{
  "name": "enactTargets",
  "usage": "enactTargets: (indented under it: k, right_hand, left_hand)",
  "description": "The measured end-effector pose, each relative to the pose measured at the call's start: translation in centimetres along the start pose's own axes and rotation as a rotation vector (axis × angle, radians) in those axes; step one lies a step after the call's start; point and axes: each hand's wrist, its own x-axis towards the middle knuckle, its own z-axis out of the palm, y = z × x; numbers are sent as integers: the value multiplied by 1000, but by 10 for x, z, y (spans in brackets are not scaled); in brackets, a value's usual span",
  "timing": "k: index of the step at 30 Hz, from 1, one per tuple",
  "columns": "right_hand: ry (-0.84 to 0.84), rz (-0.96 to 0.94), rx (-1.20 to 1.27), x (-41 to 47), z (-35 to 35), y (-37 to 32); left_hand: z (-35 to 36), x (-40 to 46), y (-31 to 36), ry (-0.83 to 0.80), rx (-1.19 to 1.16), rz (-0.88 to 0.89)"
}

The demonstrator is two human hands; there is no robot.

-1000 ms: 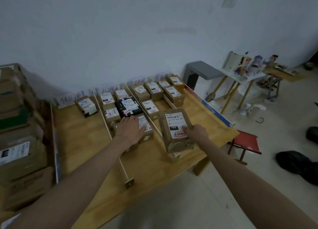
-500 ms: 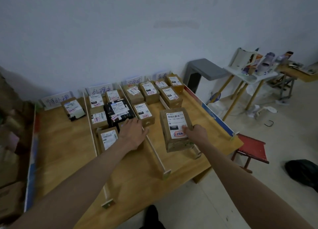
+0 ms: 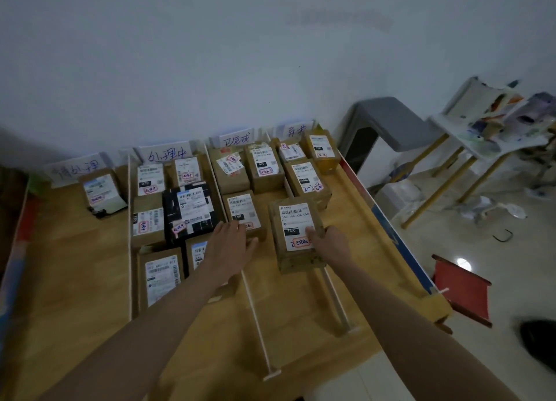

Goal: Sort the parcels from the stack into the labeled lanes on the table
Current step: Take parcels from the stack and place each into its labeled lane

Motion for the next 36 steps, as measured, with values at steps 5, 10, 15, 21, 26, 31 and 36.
enactTargets:
  k: [5,10,15,21,26,31,36]
  right_hand:
    - [-58,-74,-52,54,12,-16]
    - [-122,-144,-77,99,23,-31]
    - [-157,-143,-118,132,35,-44]
    - [-183,-149,-176,151,50,-44]
    - [-205,-146,-205,160,59,-36]
    - [-175,-202,-205,154,60,-30]
    - [-62,-504,-377,127,58,-13]
  left_hand:
    - [11,32,3,-29,-21,-88]
    - [19,52,3,-56,-62,-170]
    - [28,71,0,-79,-68,-245]
    - [43,91,2,-80,-70,-284]
    - [54,97,4,-126,-53,-274]
    - [64,97,3,-182,-32,-239]
    - [75,96,3,-176,-85,-230]
